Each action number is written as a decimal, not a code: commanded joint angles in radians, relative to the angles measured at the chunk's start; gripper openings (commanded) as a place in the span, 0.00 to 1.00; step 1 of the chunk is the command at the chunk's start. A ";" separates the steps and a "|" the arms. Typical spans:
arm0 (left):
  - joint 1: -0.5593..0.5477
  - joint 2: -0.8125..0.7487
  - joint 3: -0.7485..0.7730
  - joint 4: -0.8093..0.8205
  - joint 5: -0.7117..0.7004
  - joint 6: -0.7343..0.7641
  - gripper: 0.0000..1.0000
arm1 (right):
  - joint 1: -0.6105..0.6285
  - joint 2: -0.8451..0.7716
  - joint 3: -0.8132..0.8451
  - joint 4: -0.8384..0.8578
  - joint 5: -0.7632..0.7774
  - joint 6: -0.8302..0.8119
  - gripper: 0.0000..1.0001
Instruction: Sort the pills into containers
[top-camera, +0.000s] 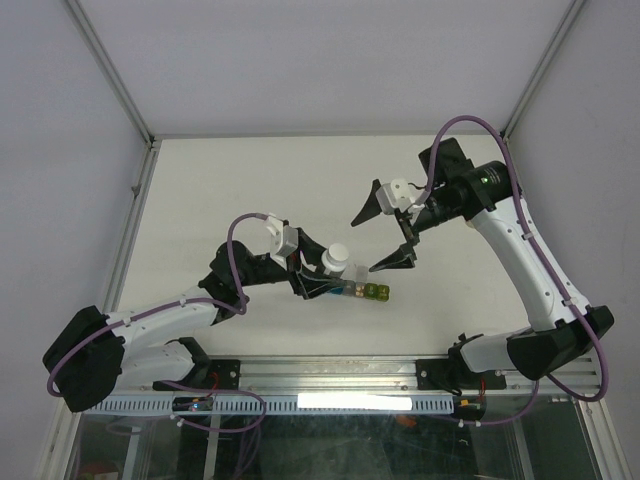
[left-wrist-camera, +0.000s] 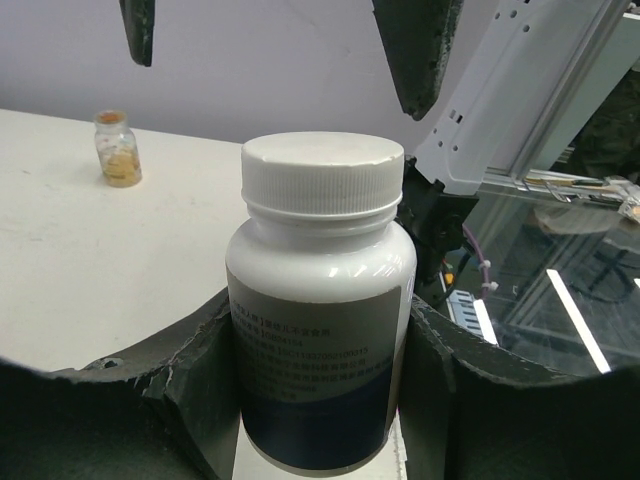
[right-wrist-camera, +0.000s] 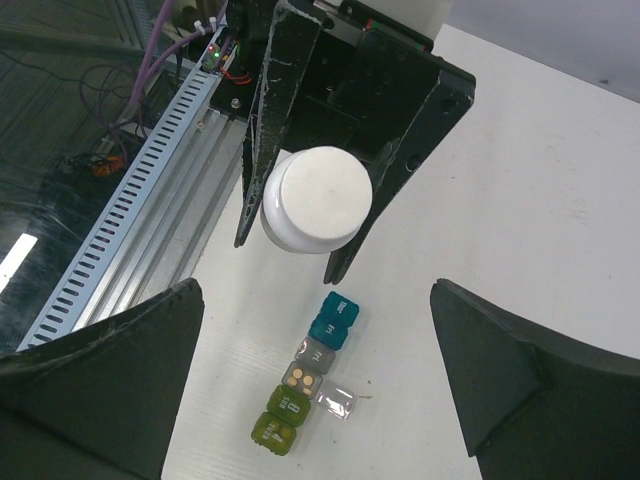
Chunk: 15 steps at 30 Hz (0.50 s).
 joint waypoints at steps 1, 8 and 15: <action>0.020 0.019 0.070 -0.014 0.082 -0.045 0.00 | 0.000 0.002 0.050 -0.092 -0.035 -0.137 0.99; 0.021 0.054 0.129 -0.086 0.133 -0.085 0.00 | 0.004 -0.006 0.024 -0.101 -0.030 -0.177 0.97; 0.021 0.094 0.176 -0.131 0.171 -0.101 0.00 | 0.043 0.005 0.020 -0.040 -0.010 -0.103 0.85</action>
